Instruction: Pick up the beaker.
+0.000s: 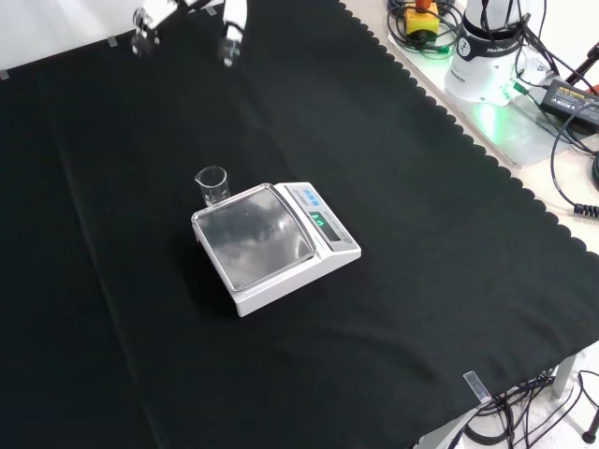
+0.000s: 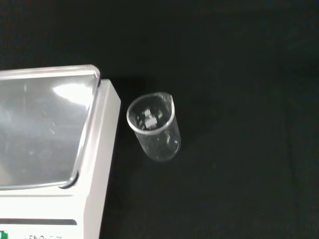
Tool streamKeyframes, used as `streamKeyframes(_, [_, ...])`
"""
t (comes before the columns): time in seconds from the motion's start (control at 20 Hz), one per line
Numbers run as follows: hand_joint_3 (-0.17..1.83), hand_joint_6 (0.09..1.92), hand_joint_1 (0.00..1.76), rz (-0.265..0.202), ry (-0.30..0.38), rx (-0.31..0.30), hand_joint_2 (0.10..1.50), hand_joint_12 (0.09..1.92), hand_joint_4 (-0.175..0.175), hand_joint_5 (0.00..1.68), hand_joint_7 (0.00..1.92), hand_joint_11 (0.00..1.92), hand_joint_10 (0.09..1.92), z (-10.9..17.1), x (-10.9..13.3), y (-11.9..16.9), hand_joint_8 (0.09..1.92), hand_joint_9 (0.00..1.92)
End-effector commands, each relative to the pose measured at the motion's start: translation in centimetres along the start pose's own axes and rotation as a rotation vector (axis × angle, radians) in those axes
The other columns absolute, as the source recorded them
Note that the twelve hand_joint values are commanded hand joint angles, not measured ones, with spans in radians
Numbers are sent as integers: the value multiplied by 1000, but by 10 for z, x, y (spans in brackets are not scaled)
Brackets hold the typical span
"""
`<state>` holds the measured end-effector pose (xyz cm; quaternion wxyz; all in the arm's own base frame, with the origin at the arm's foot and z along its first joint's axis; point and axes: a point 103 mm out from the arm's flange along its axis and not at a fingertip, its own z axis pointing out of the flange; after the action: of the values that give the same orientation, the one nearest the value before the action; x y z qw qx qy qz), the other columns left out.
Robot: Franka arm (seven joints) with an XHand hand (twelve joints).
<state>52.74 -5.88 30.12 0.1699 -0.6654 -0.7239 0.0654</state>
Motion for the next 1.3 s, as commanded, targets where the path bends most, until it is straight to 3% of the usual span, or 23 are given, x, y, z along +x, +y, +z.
streamKeyframes(0.05, [73,87,566,-33,-7,73,890,1455,-43,8,0,108,804,34,5,48,544,0])
streamKeyframes(0.9, [85,87,617,-55,-21,176,895,1424,-46,31,0,204,938,81,19,76,588,11])
streamKeyframes(1.3, [90,87,630,-54,-66,239,895,1417,-49,48,0,224,947,106,25,87,609,23])
